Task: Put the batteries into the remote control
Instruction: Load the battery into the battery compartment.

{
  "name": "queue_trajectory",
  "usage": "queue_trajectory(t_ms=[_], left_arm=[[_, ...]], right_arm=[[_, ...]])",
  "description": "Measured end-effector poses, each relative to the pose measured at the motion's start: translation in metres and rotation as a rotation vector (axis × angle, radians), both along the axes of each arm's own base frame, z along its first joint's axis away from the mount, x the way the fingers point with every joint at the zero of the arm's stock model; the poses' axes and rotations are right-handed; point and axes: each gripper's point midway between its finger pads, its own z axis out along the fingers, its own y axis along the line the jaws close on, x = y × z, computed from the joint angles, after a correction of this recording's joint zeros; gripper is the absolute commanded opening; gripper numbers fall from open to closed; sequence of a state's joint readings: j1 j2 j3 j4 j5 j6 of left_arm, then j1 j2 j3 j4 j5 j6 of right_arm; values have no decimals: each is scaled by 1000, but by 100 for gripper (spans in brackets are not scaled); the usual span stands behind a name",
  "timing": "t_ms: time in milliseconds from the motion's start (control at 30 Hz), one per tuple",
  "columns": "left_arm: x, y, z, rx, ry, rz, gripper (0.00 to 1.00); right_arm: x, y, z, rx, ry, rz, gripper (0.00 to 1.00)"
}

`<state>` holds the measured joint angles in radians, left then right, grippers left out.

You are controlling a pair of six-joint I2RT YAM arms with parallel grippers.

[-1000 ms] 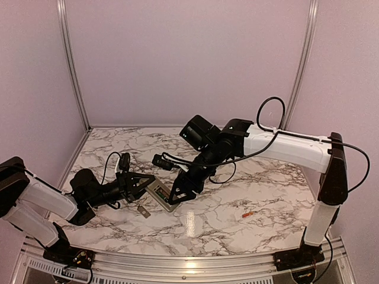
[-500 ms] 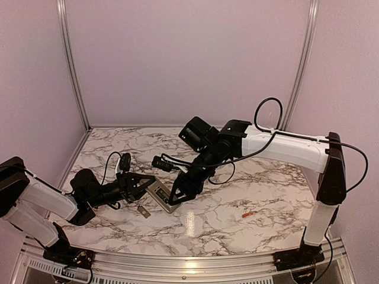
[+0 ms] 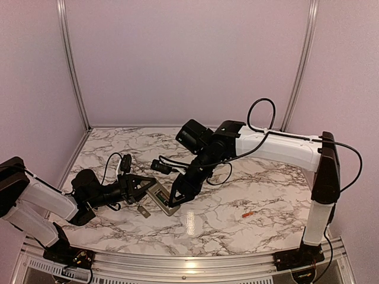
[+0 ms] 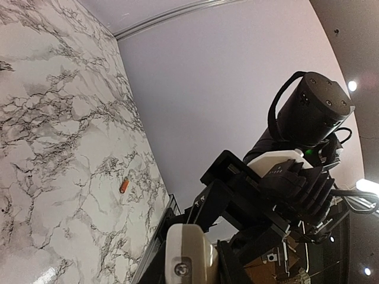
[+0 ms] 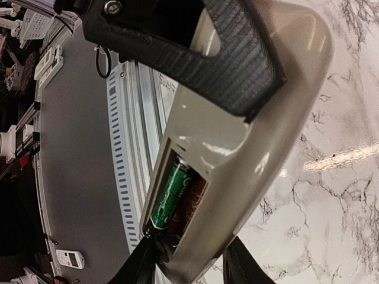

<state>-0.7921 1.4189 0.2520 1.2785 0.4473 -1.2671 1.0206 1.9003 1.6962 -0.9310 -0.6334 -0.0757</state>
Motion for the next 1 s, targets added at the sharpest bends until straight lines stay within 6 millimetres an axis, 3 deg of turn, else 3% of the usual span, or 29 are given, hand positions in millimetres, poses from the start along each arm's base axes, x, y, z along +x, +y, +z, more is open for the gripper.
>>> queue_trajectory(t_ms=[800,1000], left_arm=[[0,1,-18,62,10,15,0],[2,3,-18,59,12,34,0]], right_arm=[[0,4,-24,-98,120,-27,28],[2,6,-23,-96,118,-34,49]])
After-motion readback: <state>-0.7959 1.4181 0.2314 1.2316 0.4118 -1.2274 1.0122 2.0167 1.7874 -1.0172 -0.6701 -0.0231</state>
